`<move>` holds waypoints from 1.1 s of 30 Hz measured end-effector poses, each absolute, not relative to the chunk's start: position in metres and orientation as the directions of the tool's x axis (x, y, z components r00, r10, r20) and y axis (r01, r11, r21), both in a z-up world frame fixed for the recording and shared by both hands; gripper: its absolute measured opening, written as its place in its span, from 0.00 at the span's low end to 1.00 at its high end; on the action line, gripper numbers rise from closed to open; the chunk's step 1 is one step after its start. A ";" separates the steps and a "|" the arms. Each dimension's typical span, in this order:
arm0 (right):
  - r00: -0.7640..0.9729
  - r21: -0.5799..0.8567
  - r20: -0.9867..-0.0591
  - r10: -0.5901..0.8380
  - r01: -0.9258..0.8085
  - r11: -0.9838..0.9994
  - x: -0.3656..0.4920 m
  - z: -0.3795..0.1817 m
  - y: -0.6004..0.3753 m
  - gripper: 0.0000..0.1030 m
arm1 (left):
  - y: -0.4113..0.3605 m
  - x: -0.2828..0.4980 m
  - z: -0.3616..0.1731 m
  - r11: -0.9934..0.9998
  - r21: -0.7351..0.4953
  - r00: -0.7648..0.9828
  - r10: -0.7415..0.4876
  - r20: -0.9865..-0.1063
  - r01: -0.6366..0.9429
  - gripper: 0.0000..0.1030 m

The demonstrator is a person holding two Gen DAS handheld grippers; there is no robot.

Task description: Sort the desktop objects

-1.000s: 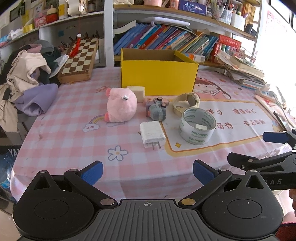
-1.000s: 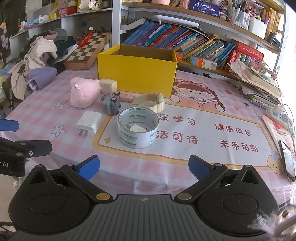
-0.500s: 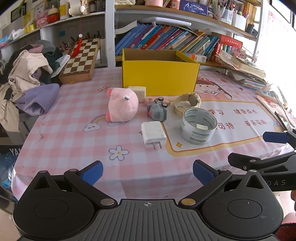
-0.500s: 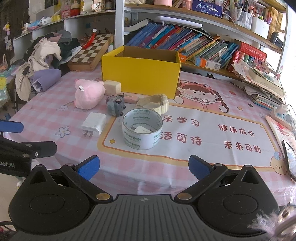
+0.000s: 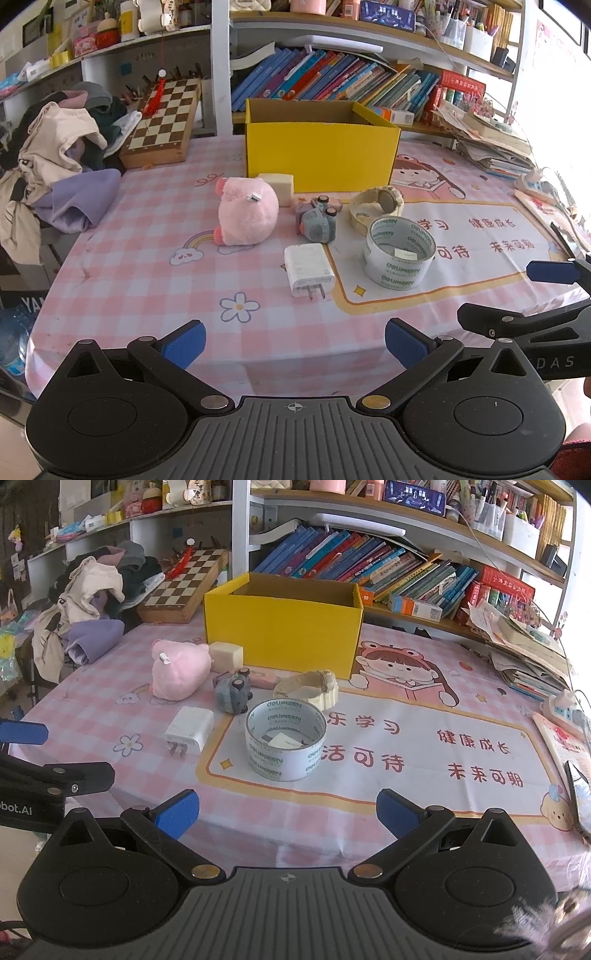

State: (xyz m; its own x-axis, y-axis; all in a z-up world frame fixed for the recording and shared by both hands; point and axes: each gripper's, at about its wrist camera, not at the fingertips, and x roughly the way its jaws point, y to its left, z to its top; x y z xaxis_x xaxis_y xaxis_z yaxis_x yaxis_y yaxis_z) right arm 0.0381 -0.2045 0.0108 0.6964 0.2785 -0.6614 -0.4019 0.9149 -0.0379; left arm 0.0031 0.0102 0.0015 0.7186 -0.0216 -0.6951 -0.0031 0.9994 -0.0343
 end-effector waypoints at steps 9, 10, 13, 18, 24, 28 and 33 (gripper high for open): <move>0.693 -0.030 -0.661 0.288 -0.408 0.912 0.038 0.012 -0.205 1.00 | 0.009 0.004 0.003 0.999 -0.032 0.719 -0.028 -0.695 0.009 1.00; 0.692 -0.028 -0.661 0.290 -0.409 0.912 0.038 0.012 -0.205 1.00 | 0.009 0.004 0.003 1.000 -0.029 0.720 -0.027 -0.693 0.010 1.00; 0.690 -0.027 -0.661 0.293 -0.413 0.911 0.038 0.012 -0.204 1.00 | 0.009 0.004 0.004 1.000 -0.024 0.723 -0.026 -0.690 0.013 1.00; 0.689 -0.030 -0.664 0.292 -0.414 0.910 0.039 0.013 -0.202 1.00 | 0.011 0.003 0.004 1.000 -0.022 0.726 -0.019 -0.687 0.005 1.00; 0.694 -0.040 -0.662 0.283 -0.410 0.911 0.039 0.013 -0.201 1.00 | 0.011 0.003 0.005 1.000 -0.013 0.731 -0.014 -0.682 0.007 1.00; 0.700 -0.043 -0.658 0.279 -0.404 0.914 0.038 0.013 -0.201 1.00 | 0.010 0.003 0.006 1.000 -0.006 0.733 -0.015 -0.680 0.014 1.00; 0.702 -0.046 -0.654 0.282 -0.409 0.912 0.038 0.014 -0.200 1.00 | 0.010 0.002 0.006 1.000 -0.003 0.736 -0.014 -0.677 0.017 1.00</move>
State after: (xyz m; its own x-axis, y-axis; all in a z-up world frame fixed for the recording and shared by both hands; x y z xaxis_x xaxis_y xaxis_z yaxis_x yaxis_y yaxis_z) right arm 0.0379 -0.1997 0.0143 0.7025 0.2819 -0.6535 -0.4086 0.9115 -0.0461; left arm 0.0025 0.0096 0.0059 0.7357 -0.0144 -0.6771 0.0171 0.9998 -0.0027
